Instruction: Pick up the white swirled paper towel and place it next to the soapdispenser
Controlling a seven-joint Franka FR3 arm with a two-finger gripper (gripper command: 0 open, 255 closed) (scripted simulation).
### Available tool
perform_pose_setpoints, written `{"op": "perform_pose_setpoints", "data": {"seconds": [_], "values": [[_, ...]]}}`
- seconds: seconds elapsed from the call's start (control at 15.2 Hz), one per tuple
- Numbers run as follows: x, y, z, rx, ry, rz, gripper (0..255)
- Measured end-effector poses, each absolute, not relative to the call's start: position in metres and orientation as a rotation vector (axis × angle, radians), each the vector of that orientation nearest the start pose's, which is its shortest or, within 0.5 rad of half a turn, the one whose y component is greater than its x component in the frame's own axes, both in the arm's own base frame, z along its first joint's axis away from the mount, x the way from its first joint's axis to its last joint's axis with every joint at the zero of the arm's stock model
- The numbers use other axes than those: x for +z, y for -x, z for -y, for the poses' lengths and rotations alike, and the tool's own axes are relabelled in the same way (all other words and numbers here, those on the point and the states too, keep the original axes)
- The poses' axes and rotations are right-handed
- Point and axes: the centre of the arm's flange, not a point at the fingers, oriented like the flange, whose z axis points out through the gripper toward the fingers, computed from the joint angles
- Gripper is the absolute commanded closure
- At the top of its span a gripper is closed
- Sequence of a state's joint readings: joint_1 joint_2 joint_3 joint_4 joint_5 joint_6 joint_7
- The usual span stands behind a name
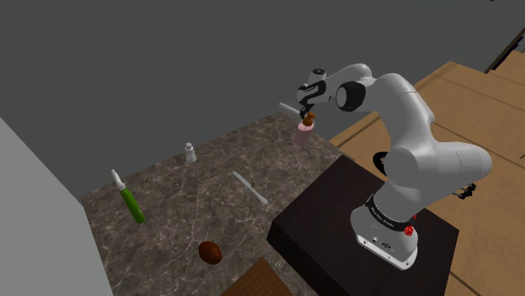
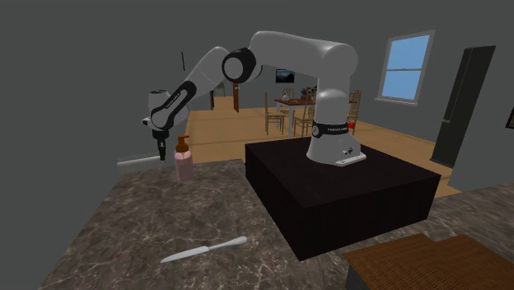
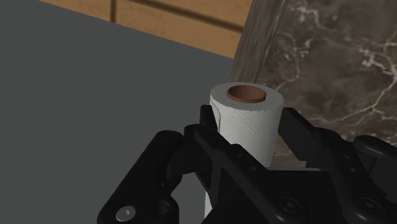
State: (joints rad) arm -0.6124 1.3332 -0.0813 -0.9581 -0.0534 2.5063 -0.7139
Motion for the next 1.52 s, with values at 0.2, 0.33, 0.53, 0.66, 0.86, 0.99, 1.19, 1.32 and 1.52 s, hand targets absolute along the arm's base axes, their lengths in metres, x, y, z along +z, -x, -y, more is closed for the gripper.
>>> {"op": "perform_pose_setpoints", "data": {"seconds": [0.2,0.33,0.53,0.66,0.86,0.99,1.19,1.32,1.52], "values": [[0.051,-0.615,0.477,-0.162,3.354,0.218,255],[0.053,-0.615,0.477,-0.16,3.353,0.219,255],[0.067,-0.614,0.477,-0.162,3.354,0.219,255],[0.076,-0.614,0.477,-0.158,3.353,0.219,255],[0.091,-0.615,0.479,-0.157,3.352,0.219,255],[0.102,-0.615,0.479,-0.157,3.352,0.219,255],[0.118,-0.615,0.478,-0.157,3.352,0.219,255],[0.128,-0.614,0.478,-0.157,3.352,0.219,255],[0.143,-0.615,0.478,-0.157,3.352,0.219,255]]}}
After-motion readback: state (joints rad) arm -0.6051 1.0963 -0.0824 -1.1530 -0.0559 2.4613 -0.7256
